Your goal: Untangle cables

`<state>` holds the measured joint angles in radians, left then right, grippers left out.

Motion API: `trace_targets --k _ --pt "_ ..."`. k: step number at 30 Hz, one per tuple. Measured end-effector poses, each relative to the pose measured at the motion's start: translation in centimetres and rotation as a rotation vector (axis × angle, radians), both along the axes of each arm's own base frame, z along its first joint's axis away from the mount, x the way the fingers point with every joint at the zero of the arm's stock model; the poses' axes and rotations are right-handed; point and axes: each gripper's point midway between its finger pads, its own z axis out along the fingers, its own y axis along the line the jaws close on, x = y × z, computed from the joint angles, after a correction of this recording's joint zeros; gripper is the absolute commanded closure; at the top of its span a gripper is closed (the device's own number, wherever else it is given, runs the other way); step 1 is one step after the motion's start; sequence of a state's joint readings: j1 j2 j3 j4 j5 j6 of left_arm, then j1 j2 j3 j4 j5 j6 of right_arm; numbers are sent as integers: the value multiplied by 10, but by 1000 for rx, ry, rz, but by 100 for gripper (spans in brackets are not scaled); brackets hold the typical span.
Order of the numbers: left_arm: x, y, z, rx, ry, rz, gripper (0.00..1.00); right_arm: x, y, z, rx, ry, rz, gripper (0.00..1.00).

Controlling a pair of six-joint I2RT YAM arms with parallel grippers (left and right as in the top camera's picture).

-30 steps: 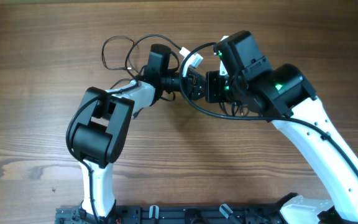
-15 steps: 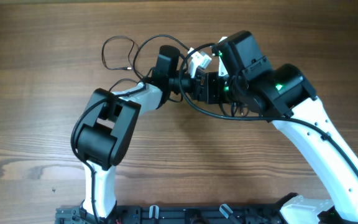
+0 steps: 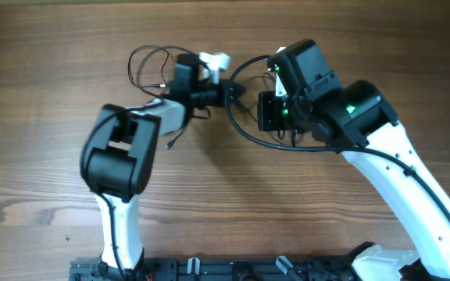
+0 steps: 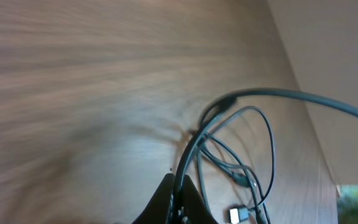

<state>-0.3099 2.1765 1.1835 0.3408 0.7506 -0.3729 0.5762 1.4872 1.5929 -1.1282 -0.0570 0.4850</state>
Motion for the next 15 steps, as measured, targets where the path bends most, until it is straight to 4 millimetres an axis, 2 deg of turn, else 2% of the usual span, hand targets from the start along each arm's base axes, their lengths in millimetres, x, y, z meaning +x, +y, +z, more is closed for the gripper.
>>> trace_targets --k 1,4,6,8,10,11,13,14,15 --pt "8 19 -2 -2 26 41 96 2 -4 0 -18 -9 -14 96" --pt "16 58 -11 13 109 121 96 9 -14 -1 -59 -36 -55 96" --pt "17 75 -8 23 131 151 96 15 -24 -1 -81 -48 -91 96" --pt "19 92 15 33 109 174 96 27 -49 -4 -118 -59 -167 96" --pt "21 110 56 46 36 196 96 40 -84 -16 -157 -48 -271 96" --pt "20 117 70 57 15 211 96 47 -101 -21 -164 -46 -321 96" --pt "20 148 110 86 -50 286 96 60 -144 -32 -182 -34 -442 96" --pt "21 170 129 99 -87 337 96 64 -169 -36 -192 -21 -504 96" --pt "20 190 142 111 -109 378 96 67 -186 -38 -200 -18 -543 96"
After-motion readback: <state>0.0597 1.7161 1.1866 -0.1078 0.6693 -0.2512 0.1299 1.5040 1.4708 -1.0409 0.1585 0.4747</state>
